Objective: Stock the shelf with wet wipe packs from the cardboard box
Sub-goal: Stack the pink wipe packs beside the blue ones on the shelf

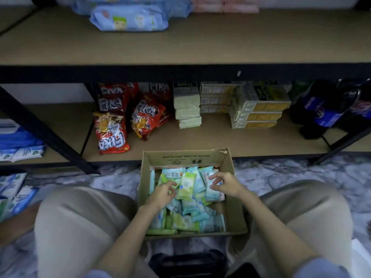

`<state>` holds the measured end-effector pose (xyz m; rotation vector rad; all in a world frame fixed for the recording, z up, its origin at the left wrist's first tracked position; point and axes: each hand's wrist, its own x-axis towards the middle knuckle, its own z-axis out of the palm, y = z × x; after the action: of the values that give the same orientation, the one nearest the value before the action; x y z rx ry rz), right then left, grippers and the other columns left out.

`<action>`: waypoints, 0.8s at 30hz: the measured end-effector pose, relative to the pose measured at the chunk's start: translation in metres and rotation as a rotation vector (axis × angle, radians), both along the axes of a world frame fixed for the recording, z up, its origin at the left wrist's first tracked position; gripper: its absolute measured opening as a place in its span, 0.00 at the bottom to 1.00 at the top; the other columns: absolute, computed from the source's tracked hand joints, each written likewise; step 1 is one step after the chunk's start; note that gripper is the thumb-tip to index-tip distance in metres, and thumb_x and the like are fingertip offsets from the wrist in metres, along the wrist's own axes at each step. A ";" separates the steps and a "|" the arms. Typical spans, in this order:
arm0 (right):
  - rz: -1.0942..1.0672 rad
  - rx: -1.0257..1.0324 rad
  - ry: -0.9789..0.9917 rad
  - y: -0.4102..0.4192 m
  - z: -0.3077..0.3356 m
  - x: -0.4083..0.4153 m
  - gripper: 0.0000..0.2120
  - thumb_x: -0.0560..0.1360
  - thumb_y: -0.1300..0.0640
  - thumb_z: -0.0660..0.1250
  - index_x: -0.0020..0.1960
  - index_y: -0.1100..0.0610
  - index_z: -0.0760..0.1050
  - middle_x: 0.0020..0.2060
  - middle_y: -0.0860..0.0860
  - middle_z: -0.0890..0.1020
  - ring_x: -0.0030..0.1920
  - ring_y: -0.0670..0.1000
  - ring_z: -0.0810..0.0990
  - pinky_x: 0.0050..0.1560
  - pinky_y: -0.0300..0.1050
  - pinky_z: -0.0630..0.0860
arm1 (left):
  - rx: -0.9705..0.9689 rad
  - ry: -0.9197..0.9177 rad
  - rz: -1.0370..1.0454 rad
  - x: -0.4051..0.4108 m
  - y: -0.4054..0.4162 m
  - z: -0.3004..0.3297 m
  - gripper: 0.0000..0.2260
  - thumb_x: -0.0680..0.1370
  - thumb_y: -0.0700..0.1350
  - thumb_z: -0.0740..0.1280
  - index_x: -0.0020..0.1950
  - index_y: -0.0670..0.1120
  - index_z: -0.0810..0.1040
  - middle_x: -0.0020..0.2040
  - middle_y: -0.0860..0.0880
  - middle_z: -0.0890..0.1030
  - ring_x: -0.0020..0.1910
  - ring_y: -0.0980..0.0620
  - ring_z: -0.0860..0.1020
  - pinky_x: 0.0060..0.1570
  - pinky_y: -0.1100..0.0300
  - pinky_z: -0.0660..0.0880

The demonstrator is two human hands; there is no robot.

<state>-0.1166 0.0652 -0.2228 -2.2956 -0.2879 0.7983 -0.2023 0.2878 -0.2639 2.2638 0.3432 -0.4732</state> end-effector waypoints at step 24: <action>-0.329 -0.300 0.174 0.026 -0.178 0.051 0.51 0.67 0.51 0.75 0.76 0.49 0.42 0.63 0.63 0.61 0.56 0.66 0.74 0.51 0.48 0.72 | -0.248 0.141 0.253 0.079 -0.013 -0.161 0.32 0.71 0.33 0.70 0.71 0.52 0.65 0.62 0.43 0.70 0.57 0.43 0.74 0.49 0.58 0.73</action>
<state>-0.0658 0.0908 -0.4004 -2.4363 0.3012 0.9075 -0.1230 0.2746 -0.4244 1.9208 0.6005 -0.5135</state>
